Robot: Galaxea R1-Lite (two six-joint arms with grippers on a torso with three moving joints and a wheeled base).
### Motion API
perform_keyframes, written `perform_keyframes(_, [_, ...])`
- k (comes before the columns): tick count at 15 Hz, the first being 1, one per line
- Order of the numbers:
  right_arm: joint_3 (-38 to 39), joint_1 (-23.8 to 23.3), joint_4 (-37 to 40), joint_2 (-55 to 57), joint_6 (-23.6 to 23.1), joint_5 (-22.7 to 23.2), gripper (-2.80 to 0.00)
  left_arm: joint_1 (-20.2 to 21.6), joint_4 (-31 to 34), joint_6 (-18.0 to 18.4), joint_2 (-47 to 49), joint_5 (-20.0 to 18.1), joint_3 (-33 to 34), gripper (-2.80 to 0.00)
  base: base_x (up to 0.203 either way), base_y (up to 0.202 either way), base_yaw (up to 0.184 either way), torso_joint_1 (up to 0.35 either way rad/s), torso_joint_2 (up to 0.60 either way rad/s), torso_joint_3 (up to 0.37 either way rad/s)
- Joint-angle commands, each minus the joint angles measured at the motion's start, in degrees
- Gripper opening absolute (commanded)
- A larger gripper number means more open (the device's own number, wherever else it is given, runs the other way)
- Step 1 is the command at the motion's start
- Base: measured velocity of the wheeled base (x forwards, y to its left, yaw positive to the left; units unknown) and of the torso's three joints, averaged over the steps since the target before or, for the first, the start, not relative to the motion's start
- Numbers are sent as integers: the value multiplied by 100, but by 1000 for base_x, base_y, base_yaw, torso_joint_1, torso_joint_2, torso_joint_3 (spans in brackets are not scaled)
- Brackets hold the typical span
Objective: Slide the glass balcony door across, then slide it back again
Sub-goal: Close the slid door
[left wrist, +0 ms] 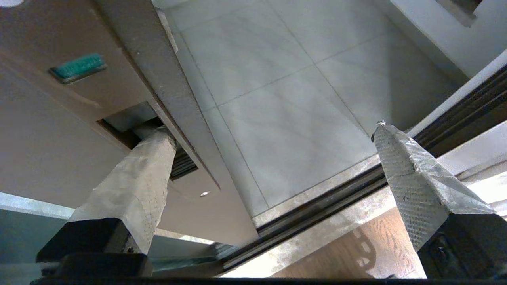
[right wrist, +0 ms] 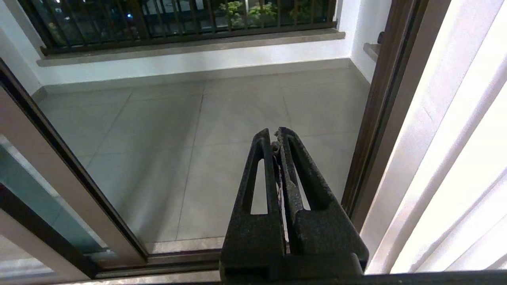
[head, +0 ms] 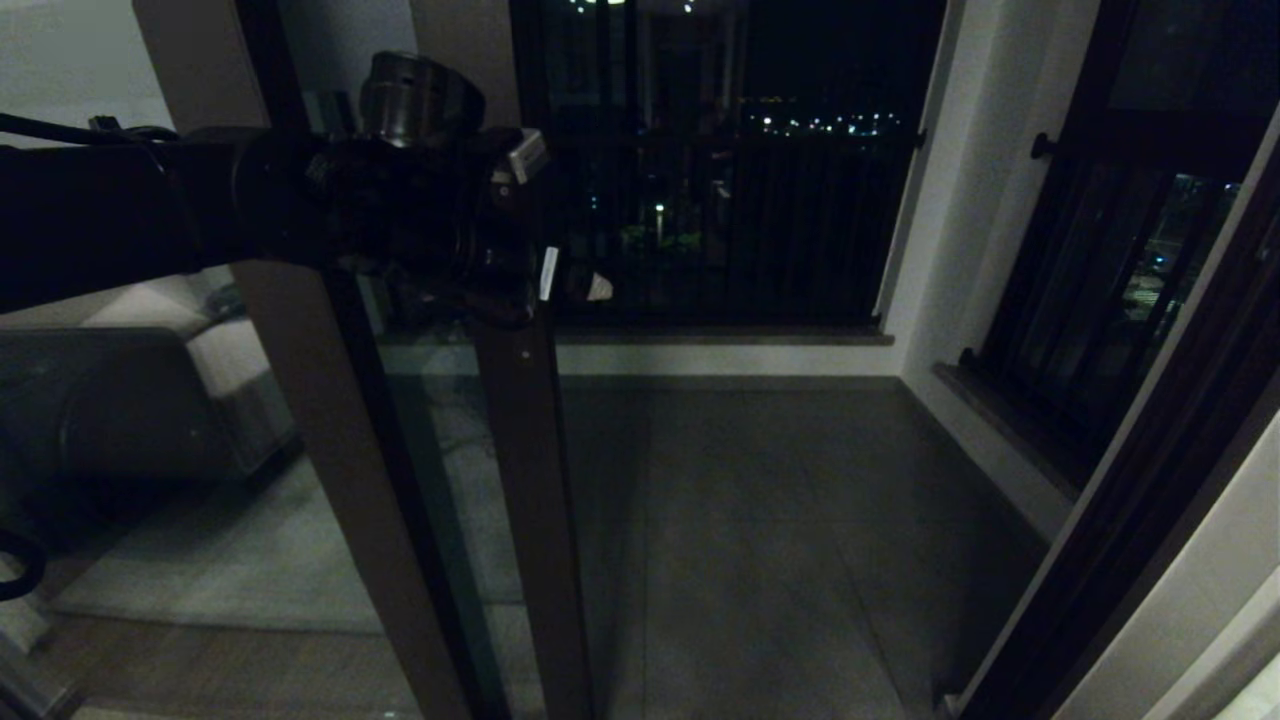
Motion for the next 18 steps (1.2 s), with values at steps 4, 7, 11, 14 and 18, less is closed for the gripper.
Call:
perform_keyframes(4, [0, 0, 0, 4, 3, 0, -280, -201, 6, 3, 10, 30, -10, 0, 0, 0, 0, 0, 0, 0])
perform_keyframes(7, [0, 0, 0, 4, 3, 1, -280, -295, 2, 3, 29, 38, -10, 0, 0, 0, 0, 0, 0, 0])
perform_keyframes(11, [0, 0, 0, 4, 4, -7, -280, -404, -6, 3, 55, 47, -10, 0, 0, 0, 0, 0, 0, 0])
perform_keyframes(14, [0, 0, 0, 4, 3, -7, -280, -511, -101, 17, 139, 210, -56, 0, 0, 0, 0, 0, 0, 0])
perform_keyframes(18, [0, 0, 0, 4, 3, -7, -280, -658, -367, 30, 289, 434, -63, 0, 0, 0, 0, 0, 0, 0])
